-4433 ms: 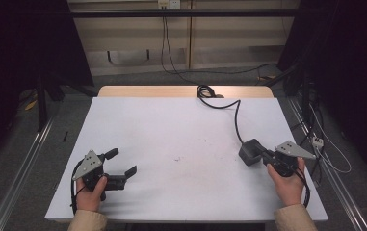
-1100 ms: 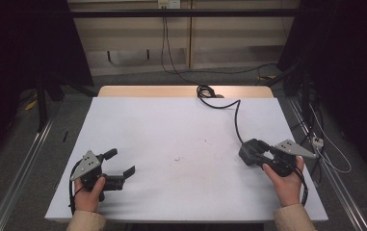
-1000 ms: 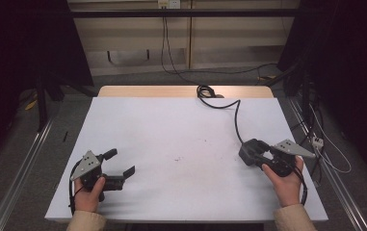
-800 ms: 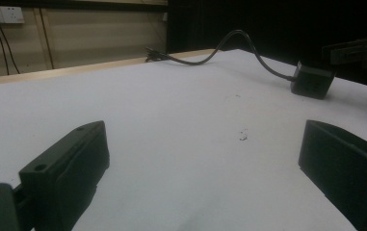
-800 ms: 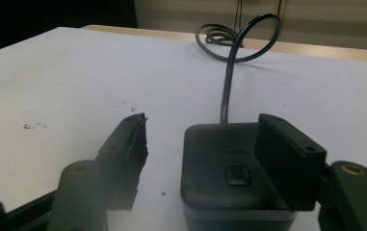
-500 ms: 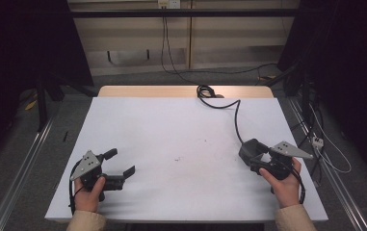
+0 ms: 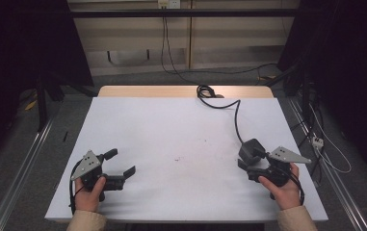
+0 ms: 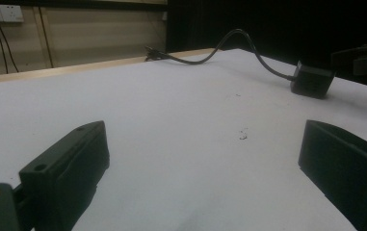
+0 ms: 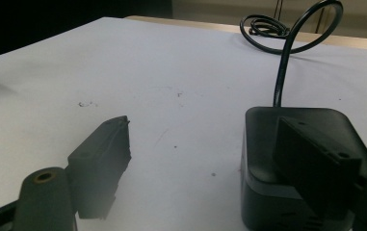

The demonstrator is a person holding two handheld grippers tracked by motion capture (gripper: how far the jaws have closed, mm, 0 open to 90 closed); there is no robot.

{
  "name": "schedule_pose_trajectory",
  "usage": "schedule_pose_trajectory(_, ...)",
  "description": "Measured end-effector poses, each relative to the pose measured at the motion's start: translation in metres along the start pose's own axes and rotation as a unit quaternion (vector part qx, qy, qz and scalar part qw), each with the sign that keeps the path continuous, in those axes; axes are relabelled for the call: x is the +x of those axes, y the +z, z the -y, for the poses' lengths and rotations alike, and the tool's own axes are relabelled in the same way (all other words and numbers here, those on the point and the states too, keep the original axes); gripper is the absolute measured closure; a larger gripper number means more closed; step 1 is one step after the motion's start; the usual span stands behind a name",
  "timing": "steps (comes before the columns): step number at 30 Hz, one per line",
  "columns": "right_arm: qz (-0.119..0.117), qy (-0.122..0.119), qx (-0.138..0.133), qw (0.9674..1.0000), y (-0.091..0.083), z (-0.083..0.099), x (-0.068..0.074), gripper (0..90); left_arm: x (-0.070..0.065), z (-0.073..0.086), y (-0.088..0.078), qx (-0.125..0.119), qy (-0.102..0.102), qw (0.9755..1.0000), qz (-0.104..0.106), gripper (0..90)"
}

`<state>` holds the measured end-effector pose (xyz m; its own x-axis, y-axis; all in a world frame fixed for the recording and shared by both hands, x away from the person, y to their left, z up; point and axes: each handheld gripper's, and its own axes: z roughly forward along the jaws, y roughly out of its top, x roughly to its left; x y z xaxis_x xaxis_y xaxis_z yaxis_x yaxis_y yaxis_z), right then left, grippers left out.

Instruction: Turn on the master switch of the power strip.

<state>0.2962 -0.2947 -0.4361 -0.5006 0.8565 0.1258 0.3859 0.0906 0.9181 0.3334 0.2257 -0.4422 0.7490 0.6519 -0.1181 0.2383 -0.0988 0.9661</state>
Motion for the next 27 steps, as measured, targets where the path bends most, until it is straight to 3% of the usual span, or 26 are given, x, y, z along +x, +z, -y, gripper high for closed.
schedule_pose_trajectory(27, -0.042, -0.026, 0.016, 0.9987, 0.001, 0.011, 0.024, 17.8, 0.0, 0.0, 0.0, -0.002, -0.001, 1.0, 0.002, 3.3)
